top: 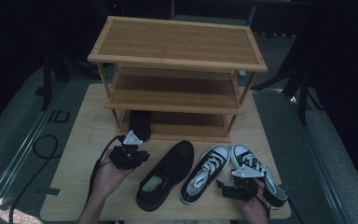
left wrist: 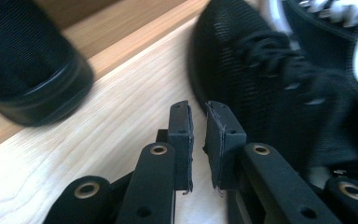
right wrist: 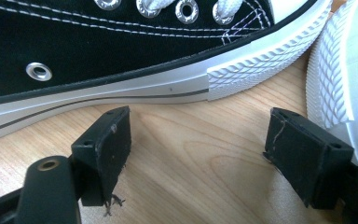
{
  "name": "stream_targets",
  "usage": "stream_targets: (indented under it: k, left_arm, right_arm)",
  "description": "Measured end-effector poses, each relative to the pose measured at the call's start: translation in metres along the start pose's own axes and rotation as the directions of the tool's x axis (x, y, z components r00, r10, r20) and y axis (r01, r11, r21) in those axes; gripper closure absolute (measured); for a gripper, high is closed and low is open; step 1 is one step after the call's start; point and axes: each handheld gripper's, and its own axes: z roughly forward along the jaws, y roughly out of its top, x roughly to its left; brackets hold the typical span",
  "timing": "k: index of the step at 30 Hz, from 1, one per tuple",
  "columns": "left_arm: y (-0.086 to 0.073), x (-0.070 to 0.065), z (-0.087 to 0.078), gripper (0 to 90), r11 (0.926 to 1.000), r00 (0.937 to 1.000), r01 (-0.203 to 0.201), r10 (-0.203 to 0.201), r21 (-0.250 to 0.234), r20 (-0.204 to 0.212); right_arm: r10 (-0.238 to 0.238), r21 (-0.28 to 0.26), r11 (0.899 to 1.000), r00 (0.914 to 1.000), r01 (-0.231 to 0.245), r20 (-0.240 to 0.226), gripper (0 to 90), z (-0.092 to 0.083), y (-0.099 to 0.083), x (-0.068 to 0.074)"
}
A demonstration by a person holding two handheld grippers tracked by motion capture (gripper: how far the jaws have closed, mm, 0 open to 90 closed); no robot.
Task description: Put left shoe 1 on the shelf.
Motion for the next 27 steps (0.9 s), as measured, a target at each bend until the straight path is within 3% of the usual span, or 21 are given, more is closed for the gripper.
stream_targets:
  k: [8,27]
  left_arm:
    - [0.009,-0.019,-0.005,80.0,0.9973,0.9968,-0.073,0.072,0.008,0.035]
    - [0.014,-0.037,-0.012,78.5,0.9878,0.9863,-0.148,0.144,0.048,0.080]
  right_arm:
    - [0.001,-0.001,1.000,1.0000,-0.001,0.000,22.3,0.000,0.000,0.000]
    - [0.001,-0.001,1.000,1.0000,-0.001,0.000,22.3,0.000,0.000,0.000]
